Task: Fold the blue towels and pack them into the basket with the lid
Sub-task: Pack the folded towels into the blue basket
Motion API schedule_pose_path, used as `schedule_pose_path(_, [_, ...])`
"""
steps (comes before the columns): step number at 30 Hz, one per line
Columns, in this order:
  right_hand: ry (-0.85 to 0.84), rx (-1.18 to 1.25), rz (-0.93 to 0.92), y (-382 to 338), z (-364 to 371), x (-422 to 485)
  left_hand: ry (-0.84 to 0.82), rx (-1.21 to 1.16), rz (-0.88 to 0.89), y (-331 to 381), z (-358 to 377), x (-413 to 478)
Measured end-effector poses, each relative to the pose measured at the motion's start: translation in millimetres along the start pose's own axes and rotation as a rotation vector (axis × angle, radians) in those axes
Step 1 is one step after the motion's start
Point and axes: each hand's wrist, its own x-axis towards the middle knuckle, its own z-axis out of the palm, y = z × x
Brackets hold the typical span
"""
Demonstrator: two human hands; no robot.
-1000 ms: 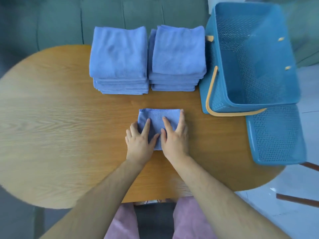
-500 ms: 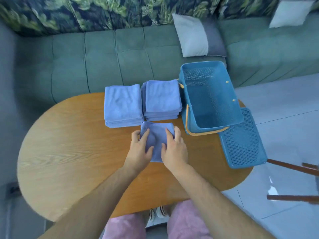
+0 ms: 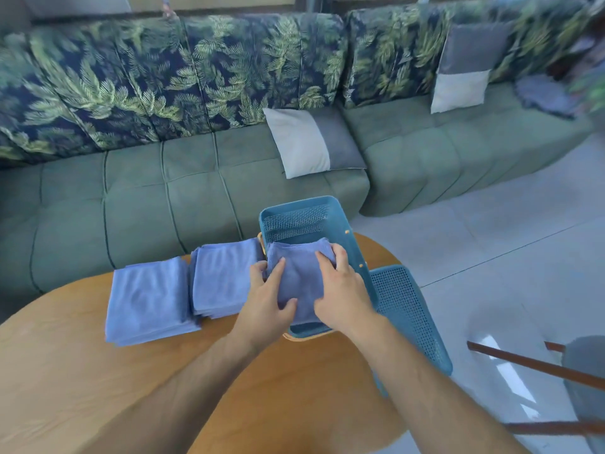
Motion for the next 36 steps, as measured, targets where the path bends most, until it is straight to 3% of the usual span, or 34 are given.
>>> schedule_pose_path(9, [-0.216, -0.071, -0.02, 55, 35, 113, -0.144, 0.302, -0.33, -12, 78, 109])
schedule_pose_path(16, [-0.257, -0.146, -0.054, 58, 89, 184, -0.09, 0.4, -0.545, -47, 114, 174])
schedule_pose_path(20, [-0.255, -0.187, -0.027, 62, 113, 214, -0.07, 0.519, -0.528, -57, 128, 197])
schedule_pose_path(23, [-0.288, -0.222, -0.038, 61, 123, 228, -0.179, 0.639, -0.532, -62, 133, 206])
schedule_pose_path(27, [-0.191, -0.278, -0.04, 61, 139, 234, -0.062, 0.682, -0.471, -81, 133, 210])
schedule_pose_path(30, [-0.126, -0.299, -0.007, 55, 132, 231, -0.152, 0.749, -0.353, -87, 131, 205])
schedule_pose_path(33, [-0.27, -0.445, -0.13, 64, 138, 227, -0.291, 0.796, -0.371, -92, 129, 204])
schedule_pose_path(36, [-0.457, -0.452, -0.085, 71, 141, 235, -0.395, 0.836, -0.424, -97, 130, 208])
